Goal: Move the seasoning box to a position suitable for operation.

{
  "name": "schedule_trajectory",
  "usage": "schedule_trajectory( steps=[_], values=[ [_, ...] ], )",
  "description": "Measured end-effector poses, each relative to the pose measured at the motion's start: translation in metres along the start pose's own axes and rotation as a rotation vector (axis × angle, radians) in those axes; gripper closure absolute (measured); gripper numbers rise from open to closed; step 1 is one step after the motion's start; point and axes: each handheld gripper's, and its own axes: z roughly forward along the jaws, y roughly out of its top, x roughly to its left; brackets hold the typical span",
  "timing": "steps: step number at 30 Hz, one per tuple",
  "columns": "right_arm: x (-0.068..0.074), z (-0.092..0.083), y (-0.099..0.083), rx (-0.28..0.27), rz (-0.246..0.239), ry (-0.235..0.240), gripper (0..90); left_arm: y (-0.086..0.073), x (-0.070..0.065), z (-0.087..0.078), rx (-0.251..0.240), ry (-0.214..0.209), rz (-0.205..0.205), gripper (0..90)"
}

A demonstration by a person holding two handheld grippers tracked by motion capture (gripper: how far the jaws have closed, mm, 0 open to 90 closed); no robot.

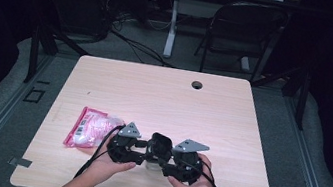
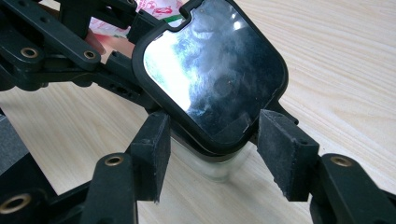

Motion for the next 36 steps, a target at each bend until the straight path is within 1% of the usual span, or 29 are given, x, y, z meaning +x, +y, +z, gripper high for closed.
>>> schedule_trajectory(
  steps=[5,10,11,12,14,18,19,23,27,29,30,31,34,35,36],
  values=[
    [-0.002,-0.002,0.001,0.0,0.003,0.006,44.3,0.0,0.0,0.0,0.002,-0.001,0.001,49.2],
    [-0.005,-0.006,0.002,-0.001,0.019,0.016,44.2,0.0,0.0,0.0,0.002,-0.001,0.003,49.3],
    [-0.007,-0.008,0.002,0.005,0.018,0.018,44.2,0.0,0.0,0.0,0.001,-0.001,0.003,49.3],
    [-0.008,-0.01,0.003,-0.003,0.027,0.018,44.3,0.0,0.0,0.0,0.0,-0.001,0.003,49.3],
    [-0.01,-0.014,0.004,-0.003,0.032,0.014,44.6,0.0,0.0,0.0,0.0,-0.003,0.003,49.3],
    [-0.016,-0.022,0.006,0.015,0.032,0.01,45.1,0.0,0.0,0.0,0.0,-0.004,0.003,49.3],
    [-0.018,-0.024,0.005,0.007,0.039,0.01,45.2,0.0,0.0,0.0,0.001,-0.004,0.004,49.3],
    [-0.024,-0.029,0.004,0.015,0.066,0.022,47.5,0.0,0.0,0.0,0.002,-0.002,0.006,49.3],
    [-0.029,-0.034,0.005,0.042,0.061,0.022,51.6,0.0,0.0,0.0,-0.001,-0.004,0.005,49.4],
    [-0.031,-0.036,0.005,0.053,0.063,0.026,53.1,0.0,0.0,0.0,0.0,-0.004,0.006,49.6],
    [-0.032,-0.038,0.005,0.066,0.069,0.03,53.8,0.0,0.0,0.0,0.0,-0.005,0.006,49.6],
    [-0.033,-0.037,0.004,0.059,0.074,0.032,54.4,0.0,0.0,0.0,0.0,-0.005,0.006,49.6],
    [-0.032,-0.036,0.004,0.077,0.085,0.034,55.4,0.0,0.0,0.0,0.0,-0.005,0.003,49.6],
    [-0.031,-0.033,0.003,0.074,0.078,0.032,54.4,0.0,0.0,0.0,0.0,-0.005,0.003,49.6],
    [-0.029,-0.031,0.002,0.078,0.08,0.033,52.3,0.0,0.0,0.0,-0.001,-0.004,0.003,49.6]
  ],
)
